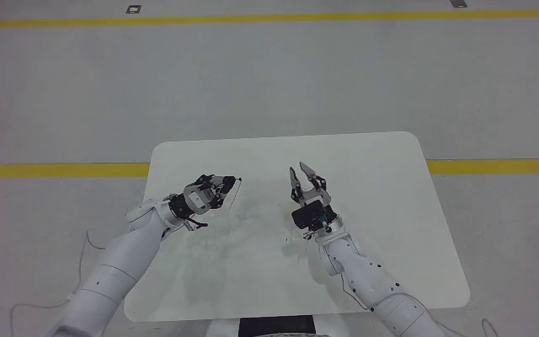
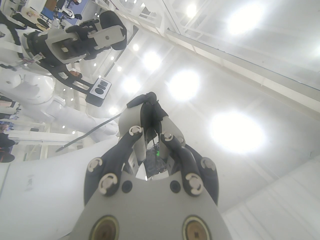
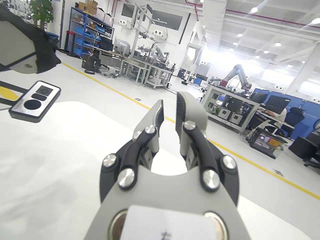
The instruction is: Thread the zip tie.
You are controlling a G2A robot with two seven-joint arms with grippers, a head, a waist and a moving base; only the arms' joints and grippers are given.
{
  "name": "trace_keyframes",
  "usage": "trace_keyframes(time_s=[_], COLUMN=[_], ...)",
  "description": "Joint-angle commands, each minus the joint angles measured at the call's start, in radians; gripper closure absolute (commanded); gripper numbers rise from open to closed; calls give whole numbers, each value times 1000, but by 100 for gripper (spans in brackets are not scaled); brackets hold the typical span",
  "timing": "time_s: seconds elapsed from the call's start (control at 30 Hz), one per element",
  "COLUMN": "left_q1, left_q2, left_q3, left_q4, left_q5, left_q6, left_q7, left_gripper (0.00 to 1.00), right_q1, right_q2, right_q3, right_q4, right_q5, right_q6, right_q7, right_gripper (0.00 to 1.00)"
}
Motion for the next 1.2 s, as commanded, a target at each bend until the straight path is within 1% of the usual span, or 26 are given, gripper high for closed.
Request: trace_keyframes(time_s=[0.0,0.2,0.23,0.3,0.43,0.47,0.53,0.57,0.63,0.7,0.77,0.8,0.9,1.17], left_q1=[0,0,0,0,0,0,0,0,0,0,0,0,0,0], left_q2=[0,0,0,0,0,0,0,0,0,0,0,0,0,0], left_q3=[0,0,0,0,0,0,0,0,0,0,0,0,0,0], left_q4=[0,0,0,0,0,0,0,0,0,0,0,0,0,0], left_q5=[0,0,0,0,0,0,0,0,0,0,0,0,0,0], left_q6=[0,0,0,0,0,0,0,0,0,0,0,0,0,0], left_q7=[0,0,0,0,0,0,0,0,0,0,0,0,0,0], left_gripper=[100,100,100,100,100,100,100,100,100,100,100,100,100,100], right_q1=[0,0,-1,-4,-20,-26,-40,-54,-75,-100,-121,-130,-157,-157], right_q2=[0,0,0,3,23,32,44,50,60,69,75,79,80,80], right_q3=[-1,-1,1,24,98,124,164,188,229,270,306,329,357,357], right_q4=[0,0,-5,-26,-83,-102,-137,-166,-202,-241,-261,-275,-301,-301], right_q5=[0,0,4,24,31,20,13,36,71,125,187,200,274,274], right_q6=[0,0,-7,-44,-173,-225,-288,-345,-411,-501,-555,-575,-583,-583], right_q7=[0,0,6,17,62,96,148,175,202,244,266,277,260,260], right_gripper=[0,0,0,0,0,0,0,0,0,0,0,0,0,0])
